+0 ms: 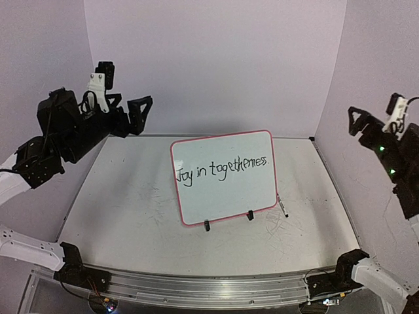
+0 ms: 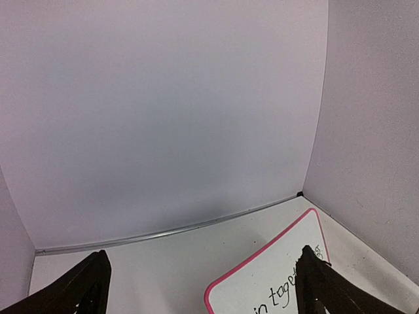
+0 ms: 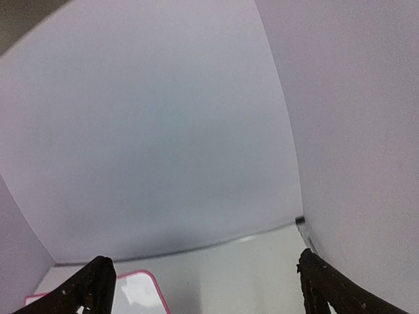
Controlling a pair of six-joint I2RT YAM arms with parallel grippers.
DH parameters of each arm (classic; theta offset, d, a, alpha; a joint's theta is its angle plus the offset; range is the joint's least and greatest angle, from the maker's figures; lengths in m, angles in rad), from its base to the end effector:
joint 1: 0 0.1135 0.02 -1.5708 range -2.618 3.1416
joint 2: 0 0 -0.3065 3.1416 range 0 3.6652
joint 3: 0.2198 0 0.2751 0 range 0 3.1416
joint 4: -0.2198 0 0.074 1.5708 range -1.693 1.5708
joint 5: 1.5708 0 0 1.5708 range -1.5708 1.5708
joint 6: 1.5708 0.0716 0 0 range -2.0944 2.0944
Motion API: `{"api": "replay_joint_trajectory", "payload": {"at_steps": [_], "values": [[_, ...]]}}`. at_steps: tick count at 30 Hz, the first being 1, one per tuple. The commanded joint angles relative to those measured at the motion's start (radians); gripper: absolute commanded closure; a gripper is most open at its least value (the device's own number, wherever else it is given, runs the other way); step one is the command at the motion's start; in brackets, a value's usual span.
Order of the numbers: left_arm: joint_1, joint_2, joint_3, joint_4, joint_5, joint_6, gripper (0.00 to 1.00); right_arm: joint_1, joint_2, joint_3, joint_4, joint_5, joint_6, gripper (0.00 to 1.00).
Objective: Write a sentence on the whiteboard
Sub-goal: Reset both arms
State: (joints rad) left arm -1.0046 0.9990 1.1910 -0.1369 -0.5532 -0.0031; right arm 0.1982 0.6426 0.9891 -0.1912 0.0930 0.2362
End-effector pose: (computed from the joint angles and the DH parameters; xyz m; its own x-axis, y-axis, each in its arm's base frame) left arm 0.1610 -0.1832 0.4888 0.0282 -0.0493 -0.9984 0.4368 0.8990 -0.0320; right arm 0.1487 0.0231 0.4672 0.1226 0.2623 -0.9572 -0.1386 0.9595 0.2452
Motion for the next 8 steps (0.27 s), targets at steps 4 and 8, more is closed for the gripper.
{"api": "replay_joint_trajectory", "payload": {"at_steps": [4, 8], "values": [[0.004, -0.043, 0.114, 0.046, -0.011, 0.076, 0.01, 0.003, -0.069, 0.166, -0.091, 0.007, -0.086, 0.02], [0.004, -0.042, 0.114, 0.048, -0.016, 0.074, 0.01, 0.003, -0.104, 0.132, -0.069, -0.002, -0.03, 0.02]]}}
